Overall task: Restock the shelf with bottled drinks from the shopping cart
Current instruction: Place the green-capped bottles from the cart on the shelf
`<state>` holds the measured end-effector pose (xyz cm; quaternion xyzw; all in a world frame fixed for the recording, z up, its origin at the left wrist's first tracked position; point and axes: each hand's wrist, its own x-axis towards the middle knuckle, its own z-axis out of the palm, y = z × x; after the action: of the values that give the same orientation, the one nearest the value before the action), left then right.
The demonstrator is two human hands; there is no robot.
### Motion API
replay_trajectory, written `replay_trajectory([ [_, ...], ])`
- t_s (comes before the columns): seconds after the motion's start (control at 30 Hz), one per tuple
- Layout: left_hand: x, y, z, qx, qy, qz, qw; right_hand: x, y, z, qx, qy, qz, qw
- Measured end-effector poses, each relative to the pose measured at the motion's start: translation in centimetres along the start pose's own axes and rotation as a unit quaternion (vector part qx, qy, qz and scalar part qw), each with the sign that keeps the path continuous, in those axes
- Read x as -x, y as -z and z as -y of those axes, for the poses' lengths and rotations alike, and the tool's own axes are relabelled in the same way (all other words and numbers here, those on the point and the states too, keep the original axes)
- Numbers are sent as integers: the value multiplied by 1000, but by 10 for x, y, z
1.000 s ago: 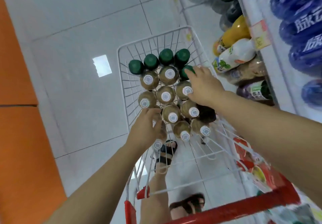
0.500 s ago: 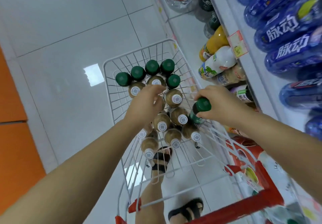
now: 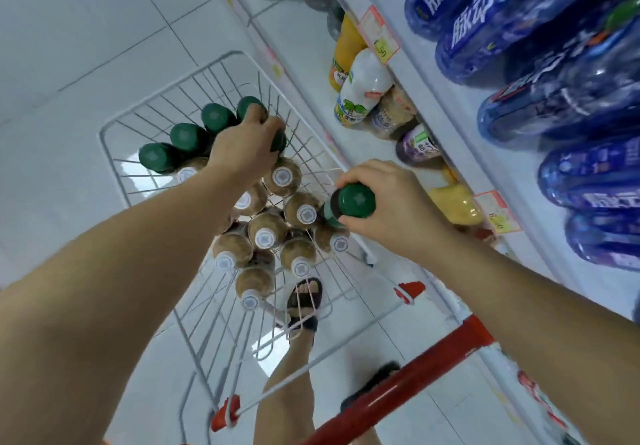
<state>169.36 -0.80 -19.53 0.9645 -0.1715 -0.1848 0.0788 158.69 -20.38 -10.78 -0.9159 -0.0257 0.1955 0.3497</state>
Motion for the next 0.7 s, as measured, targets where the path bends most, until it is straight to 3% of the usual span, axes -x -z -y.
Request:
replay_trajectory([
  [0.13, 49, 45, -13, 82, 6, -109, 991, 34, 22, 11, -48, -7, -101, 994],
  [0.27, 108, 108, -44, 208, 1, -232, 950, 73, 64, 43, -119, -29, -169, 978],
  [0.37, 150, 160, -82, 317, -42, -294, 901, 112, 106, 76, -122, -8, -205, 971],
  [0.5, 204, 227, -144, 478, -104, -342, 803, 182, 167, 120, -126, 54, -273, 952],
  [0.7, 288, 318, -244, 522, -248, -408, 707, 316, 248, 171, -95, 141, -382, 908],
])
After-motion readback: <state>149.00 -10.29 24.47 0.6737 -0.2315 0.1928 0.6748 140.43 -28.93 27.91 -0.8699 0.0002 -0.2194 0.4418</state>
